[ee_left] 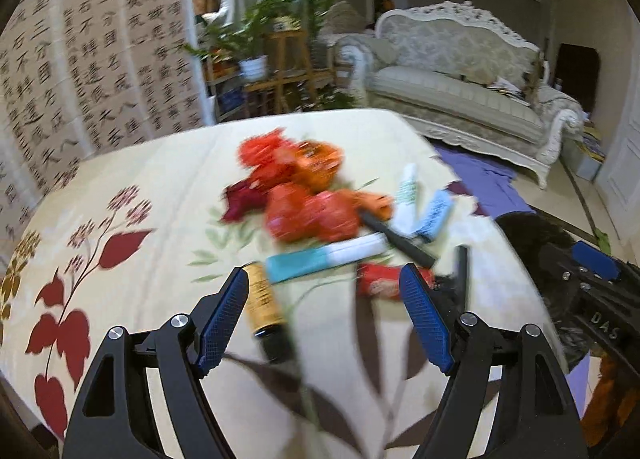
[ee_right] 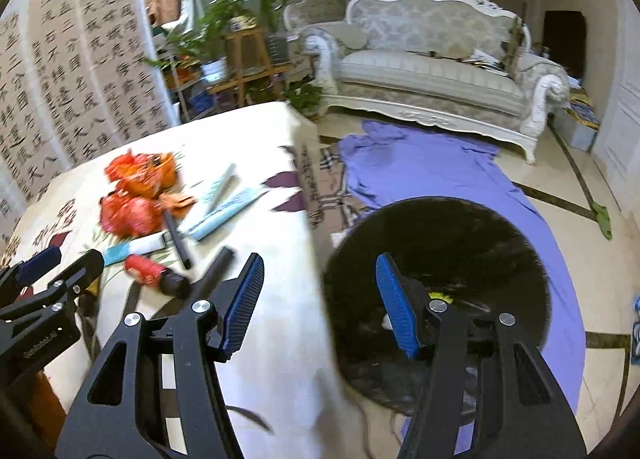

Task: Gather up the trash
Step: 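Grasp the gold-labelled bottle with the left tool while the right tool grasps the black rod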

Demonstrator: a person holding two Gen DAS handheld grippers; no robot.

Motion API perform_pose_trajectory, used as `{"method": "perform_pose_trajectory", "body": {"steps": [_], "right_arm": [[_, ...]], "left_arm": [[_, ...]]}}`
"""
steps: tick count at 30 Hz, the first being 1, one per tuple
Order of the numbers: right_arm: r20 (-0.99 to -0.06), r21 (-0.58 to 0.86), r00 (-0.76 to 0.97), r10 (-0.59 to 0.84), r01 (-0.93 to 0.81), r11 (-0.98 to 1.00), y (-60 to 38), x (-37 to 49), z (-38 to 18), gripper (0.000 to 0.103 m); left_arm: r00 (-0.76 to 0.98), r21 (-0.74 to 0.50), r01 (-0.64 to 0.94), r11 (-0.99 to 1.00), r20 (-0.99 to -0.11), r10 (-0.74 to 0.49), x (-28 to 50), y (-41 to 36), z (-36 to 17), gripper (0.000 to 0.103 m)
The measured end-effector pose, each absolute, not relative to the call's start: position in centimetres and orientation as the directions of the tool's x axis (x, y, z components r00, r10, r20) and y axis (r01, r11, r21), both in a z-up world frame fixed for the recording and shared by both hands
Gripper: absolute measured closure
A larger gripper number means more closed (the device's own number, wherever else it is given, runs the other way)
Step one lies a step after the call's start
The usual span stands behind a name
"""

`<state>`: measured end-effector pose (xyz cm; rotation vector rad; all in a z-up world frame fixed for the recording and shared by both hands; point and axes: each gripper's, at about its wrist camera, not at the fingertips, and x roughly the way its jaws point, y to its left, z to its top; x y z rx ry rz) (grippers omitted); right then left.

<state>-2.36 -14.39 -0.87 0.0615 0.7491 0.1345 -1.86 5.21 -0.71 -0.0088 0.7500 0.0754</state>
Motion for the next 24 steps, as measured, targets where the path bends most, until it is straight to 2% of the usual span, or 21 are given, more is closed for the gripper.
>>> {"method": "perform_pose_trajectory", "body": {"steps": [8,19,24], "right_arm": [[-0.705,0.08,0.687,0.179,-0.173,0.982,-10.5,-2.4,-1.7,0.046],[-0.753,0.051,0.629,0.192,-0.235,0.971,-7.4,-2.3,-3.3,0.046],[-0.77,0.035,0.616,0.168,-0.222,0.974,-7.6,-2.0,-4.0,0.046]], "left_arm": [[0.689,0.018,-0.137,0.99,-0.717,0.108,-1.7,8.2,-2.6,0.028],[0.619,-0.028,-0.151,0.988,-0.782,0.072,-1.0,10.2,-4.5,0.028],[0.608,-0.036,-0.143,0.989,-0.792,0.059,-1.0,10.6,-4.8,0.042]]}}
